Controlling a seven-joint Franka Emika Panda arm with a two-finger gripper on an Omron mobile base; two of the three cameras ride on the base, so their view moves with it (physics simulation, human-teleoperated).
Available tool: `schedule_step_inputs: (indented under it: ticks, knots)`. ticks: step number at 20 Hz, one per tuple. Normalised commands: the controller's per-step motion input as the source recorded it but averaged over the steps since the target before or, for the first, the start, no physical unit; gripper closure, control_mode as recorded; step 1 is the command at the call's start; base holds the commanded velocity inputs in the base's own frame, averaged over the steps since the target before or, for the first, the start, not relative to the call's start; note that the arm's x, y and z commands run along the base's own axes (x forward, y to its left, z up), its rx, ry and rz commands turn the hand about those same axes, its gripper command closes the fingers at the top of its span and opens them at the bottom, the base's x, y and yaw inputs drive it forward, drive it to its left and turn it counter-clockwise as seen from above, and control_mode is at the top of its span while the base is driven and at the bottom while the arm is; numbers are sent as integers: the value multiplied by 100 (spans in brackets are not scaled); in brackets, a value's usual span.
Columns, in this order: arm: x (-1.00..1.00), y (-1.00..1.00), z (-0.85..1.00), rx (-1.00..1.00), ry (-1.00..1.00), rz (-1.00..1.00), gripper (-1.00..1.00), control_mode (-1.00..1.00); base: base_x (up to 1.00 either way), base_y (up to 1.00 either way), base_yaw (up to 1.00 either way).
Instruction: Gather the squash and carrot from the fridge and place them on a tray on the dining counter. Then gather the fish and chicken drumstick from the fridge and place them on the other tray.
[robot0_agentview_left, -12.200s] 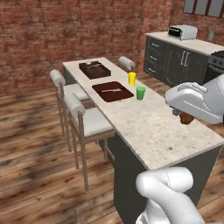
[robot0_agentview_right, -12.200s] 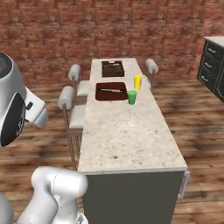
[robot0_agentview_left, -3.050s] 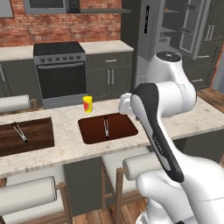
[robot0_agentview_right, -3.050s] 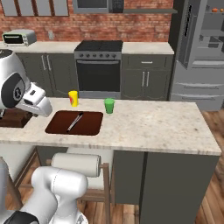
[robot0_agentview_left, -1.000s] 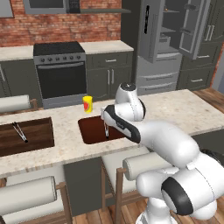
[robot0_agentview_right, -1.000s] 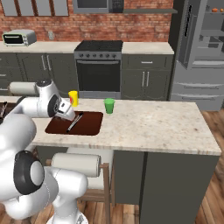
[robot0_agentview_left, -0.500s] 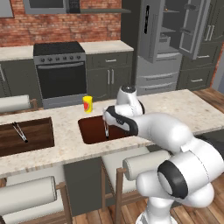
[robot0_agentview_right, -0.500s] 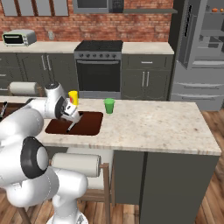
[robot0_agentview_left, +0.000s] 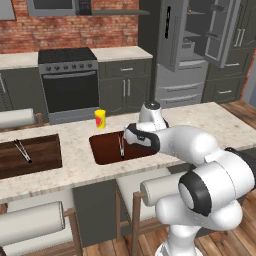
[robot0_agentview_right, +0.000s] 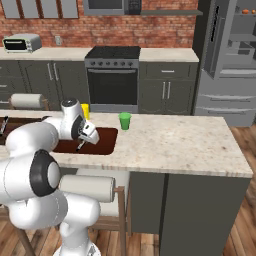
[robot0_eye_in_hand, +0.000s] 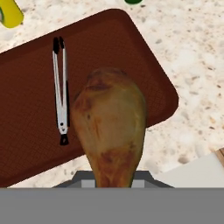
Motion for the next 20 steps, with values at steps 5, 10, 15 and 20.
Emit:
schedule_step_inputs:
  ticks: [5, 10, 15, 20]
  knots:
    - [9, 0, 0, -1, 1, 0, 100, -100, 0, 0, 0]
    - [4, -11, -12, 0, 0, 0, 100, -100, 0, 0, 0]
    - [0, -16, -15, 0, 0, 0, 100, -100, 0, 0, 0]
    - [11, -13, -17, 0, 0, 0, 100, -100, 0, 0, 0]
